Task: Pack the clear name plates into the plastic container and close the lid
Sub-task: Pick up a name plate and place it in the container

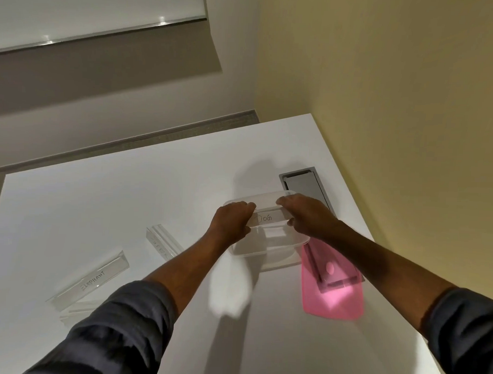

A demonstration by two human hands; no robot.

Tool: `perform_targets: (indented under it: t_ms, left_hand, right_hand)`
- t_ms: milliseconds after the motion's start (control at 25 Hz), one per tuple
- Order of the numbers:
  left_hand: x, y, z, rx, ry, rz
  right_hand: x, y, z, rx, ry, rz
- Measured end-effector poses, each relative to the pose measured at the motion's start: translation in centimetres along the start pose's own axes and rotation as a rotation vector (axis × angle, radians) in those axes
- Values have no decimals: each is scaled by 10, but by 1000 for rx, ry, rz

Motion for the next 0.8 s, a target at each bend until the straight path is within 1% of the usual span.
perform_targets:
  t_ms: [160,280,440,640,800]
  left_hand:
    - [-16,-11,1,3,-37,-19]
    - [-25,-16,-1,33,-45,-14]
    - [-37,-21,-2,65,-42,-16]
    - [-54,-26,1,67,-35,-70]
    - [-59,-25,0,56,-50,-72]
  right_hand:
    - [-15,-12,-4,92,218,-2]
    - [-25,-22,-12,123,302,-1]
    - [-42,-33,-13,109,326,-17]
    - [-65,-36,-9,111,331,-36]
    - [-76,-36,-6,108,318,-33]
Point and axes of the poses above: each hand's wrist, its own y-axis away from the middle knuckle, its own x-axis out of the back of the hand, z = x × y, the point moved 2 cm from there along -y, towards the middle knuckle, and after that the axes turned 7 degrees about z, right-handed, at the moved point
